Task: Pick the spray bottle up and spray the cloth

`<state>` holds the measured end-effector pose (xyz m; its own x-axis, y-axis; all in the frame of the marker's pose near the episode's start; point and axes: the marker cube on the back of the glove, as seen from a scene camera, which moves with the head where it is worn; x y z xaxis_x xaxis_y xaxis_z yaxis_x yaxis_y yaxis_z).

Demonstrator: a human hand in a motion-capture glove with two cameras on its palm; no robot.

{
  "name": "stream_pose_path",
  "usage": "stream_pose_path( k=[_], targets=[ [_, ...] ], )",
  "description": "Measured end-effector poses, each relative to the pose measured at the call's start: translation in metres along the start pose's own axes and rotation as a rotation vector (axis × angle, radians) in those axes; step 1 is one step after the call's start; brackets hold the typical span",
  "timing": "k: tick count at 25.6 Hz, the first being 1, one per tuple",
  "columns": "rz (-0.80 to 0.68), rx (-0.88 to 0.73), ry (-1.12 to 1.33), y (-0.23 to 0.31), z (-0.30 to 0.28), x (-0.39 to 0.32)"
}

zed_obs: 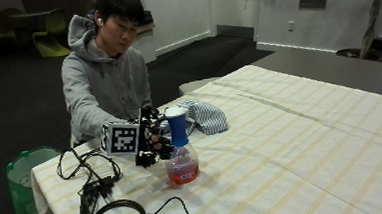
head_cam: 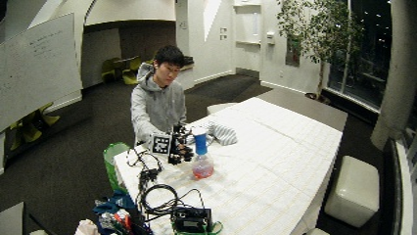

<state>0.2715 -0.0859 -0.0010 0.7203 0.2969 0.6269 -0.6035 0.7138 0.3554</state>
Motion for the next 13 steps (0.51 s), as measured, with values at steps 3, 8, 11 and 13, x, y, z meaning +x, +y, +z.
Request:
stream_pose_path(
  k=[3, 8, 11, 13],
  targets=[
    [0.066, -0.013, -0.108, -0.011, 0.014, 0.000],
    [0.103, -0.045, -0.185, -0.028, 0.028, -0.004],
    [0.112, -0.077, -0.155, -0.034, 0.033, -0.008],
    [0.119, -0.109, -0.129, -0.039, 0.039, -0.012]
  ],
)
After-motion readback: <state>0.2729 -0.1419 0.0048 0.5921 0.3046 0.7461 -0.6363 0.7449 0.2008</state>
